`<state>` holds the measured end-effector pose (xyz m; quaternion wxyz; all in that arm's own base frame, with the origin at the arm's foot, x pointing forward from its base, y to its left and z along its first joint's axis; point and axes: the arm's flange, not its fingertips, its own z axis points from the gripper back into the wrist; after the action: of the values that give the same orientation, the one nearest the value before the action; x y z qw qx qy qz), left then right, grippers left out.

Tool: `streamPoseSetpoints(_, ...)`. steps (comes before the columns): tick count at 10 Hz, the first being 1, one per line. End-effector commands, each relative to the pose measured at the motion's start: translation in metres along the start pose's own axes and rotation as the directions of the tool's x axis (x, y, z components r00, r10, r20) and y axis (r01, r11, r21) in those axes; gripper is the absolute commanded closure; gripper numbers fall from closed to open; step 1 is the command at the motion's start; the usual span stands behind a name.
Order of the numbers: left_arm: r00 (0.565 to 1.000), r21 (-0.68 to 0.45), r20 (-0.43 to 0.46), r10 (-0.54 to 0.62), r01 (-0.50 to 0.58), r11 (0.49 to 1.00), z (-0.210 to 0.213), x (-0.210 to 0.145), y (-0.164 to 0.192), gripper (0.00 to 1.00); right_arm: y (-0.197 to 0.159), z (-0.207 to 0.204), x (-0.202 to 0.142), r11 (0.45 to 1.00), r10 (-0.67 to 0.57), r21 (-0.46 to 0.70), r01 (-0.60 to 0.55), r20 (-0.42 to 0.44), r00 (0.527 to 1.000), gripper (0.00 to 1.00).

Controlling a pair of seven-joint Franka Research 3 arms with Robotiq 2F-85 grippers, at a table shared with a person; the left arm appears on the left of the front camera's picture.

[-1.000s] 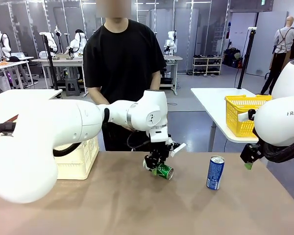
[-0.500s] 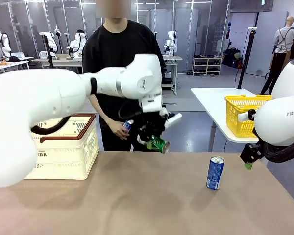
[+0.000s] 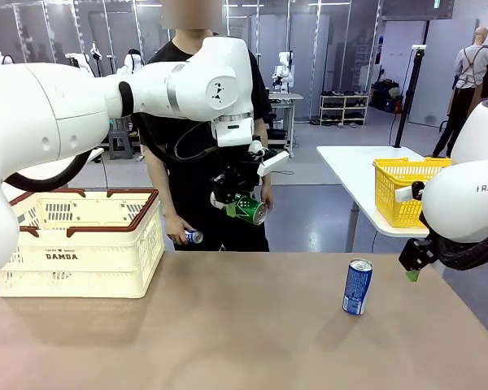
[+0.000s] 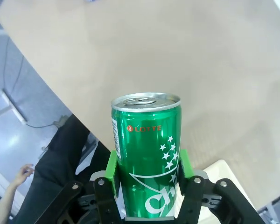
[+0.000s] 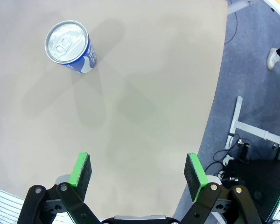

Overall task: Place the drinks into the Shopping basket.
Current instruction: Pick up one drink and place it into the Shopping basket.

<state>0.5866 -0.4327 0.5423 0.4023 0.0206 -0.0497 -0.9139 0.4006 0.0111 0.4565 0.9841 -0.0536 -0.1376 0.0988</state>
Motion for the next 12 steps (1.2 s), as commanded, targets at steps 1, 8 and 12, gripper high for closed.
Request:
streamPoseSetpoints(1, 1.0, -0.002, -0.003, -0.029, 0.029, 1.0, -0.002, 0.002, -0.017, 0.97, -0.002, 0.0, 0.0, 1.0, 0.011, 0.0, -0.011, -0.002, 1.0, 0.0)
streamPoseSetpoints(8, 0.999, -0.01, -0.05, 0.018, -0.018, 1.0, -0.008, -0.002, 0.004, 0.42, -0.002, 0.0, 0.0, 1.0, 0.011, 0.0, -0.011, -0.002, 1.0, 0.0)
streamPoseSetpoints(12, 0.946, 0.096, -0.114, 0.304, -0.294, 0.951, 0.026, -0.069, -0.05, 0.42, -0.002, 0.0, 0.0, 1.0, 0.011, 0.0, -0.011, -0.002, 1.0, 0.0)
